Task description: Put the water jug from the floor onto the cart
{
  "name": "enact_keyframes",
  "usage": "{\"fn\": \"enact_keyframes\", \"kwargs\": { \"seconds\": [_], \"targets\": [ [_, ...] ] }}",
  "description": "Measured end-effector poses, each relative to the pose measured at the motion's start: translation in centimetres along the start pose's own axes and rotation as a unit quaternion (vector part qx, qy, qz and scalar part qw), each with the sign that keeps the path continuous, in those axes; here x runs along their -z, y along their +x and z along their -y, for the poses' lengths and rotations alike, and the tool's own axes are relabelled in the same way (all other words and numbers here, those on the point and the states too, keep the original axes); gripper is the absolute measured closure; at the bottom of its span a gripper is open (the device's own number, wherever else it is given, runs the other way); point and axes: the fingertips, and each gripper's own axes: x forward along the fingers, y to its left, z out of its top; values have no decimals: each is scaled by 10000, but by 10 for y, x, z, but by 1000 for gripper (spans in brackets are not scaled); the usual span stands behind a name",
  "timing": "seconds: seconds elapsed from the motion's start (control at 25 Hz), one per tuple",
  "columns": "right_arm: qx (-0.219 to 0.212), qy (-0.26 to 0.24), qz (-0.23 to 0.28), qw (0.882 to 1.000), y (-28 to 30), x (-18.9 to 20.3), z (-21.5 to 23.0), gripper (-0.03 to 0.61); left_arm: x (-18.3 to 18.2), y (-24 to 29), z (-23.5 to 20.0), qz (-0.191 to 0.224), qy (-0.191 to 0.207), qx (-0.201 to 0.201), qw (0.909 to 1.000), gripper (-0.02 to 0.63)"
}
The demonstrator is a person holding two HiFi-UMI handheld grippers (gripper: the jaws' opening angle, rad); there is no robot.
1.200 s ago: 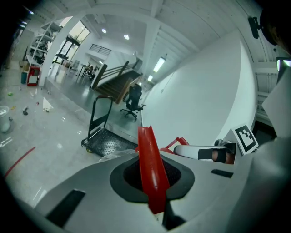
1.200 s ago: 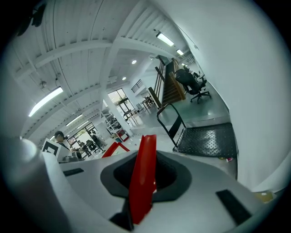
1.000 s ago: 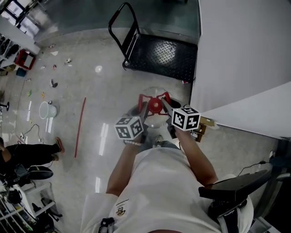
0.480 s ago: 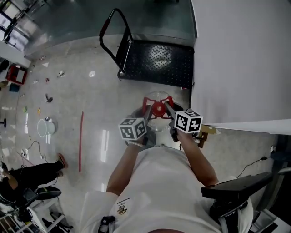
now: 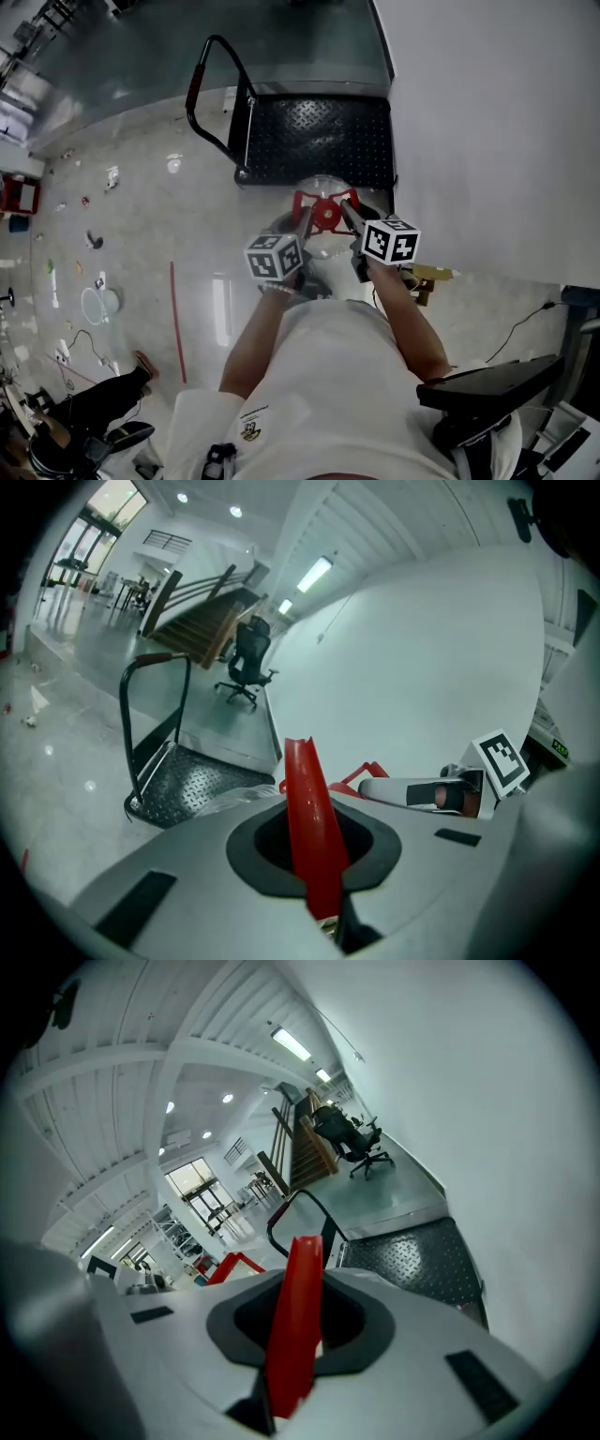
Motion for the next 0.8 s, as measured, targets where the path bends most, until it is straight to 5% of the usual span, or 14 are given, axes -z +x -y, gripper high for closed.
{"fn": "enact_keyframes", "kwargs": {
  "seconds": [0.28,0.8],
  "targets": [
    [182,-19,107,9998,60,-45,8,514,-55,43,-43,-134,184,190,9996,601],
    [140,25,-76,9999,156,-117,64,514,-118,145,-97,-335,-128,149,9992,600]
  ]
}}
